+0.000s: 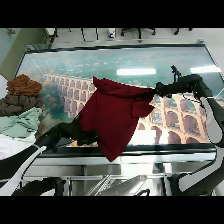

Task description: Fold the shirts.

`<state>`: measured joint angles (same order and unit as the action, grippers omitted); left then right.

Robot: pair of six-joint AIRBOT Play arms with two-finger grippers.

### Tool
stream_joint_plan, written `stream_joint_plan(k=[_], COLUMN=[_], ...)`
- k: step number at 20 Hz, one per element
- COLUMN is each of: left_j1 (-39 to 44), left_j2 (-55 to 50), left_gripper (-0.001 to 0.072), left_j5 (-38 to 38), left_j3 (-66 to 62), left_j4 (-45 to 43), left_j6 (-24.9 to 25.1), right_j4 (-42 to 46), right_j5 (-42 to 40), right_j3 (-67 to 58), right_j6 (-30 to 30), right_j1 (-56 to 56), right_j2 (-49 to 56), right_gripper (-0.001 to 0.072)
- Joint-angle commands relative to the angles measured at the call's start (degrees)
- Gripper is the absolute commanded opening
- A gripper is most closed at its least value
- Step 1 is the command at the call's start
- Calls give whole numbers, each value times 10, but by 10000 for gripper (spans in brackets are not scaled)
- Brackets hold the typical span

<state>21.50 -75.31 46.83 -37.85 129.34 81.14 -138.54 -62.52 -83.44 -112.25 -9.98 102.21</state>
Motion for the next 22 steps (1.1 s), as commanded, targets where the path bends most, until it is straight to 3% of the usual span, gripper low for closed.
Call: stream_joint_plan(k=[1, 3, 5, 8, 11, 16, 17, 19, 20, 21, 22], left_j1=[-45, -117, -200, -294, -320, -289, -279, -269, -269, -273, -283], left_j2=[-31, -31, -32, -58, -126, -223, -234, -246, -248, -248, -245], left_gripper=[15, 15, 15, 15, 15, 16, 69, 698, 707, 707, 707], left_j5=[28, 78, 113, 159, 224, 265, 268, 279, 290, 308, 331], left_j3=[-93, -155, -214, -291, -363, -456, -473, -499, -516, -534, -550], left_j4=[-71, -151, -191, -183, -183, -183, -183, -184, -185, -189, -192], left_j6=[19, 19, 24, 85, 127, 127, 127, 127, 127, 127, 127], right_j4=[42, 110, 123, 99, 53, 6, 3, 4, 5, 10, 12], right_j5=[-18, -55, -72, -89, -57, 18, 26, 25, 20, 12, 0], right_j3=[0, 17, 84, 241, 345, 349, 349, 341, 333, 322, 307], right_j6=[21, 71, 94, 104, 101, 98, 94, 94, 94, 94, 94], right_j1=[-6, -7, -1, 24, 35, 34, 34, 34, 29, 20, 7], right_j2=[-25, -47, -83, -173, -248, -240, -241, -241, -242, -243, -245], right_gripper=[24, 23, 23, 23, 23, 25, 25, 40, 203, 439, 539])
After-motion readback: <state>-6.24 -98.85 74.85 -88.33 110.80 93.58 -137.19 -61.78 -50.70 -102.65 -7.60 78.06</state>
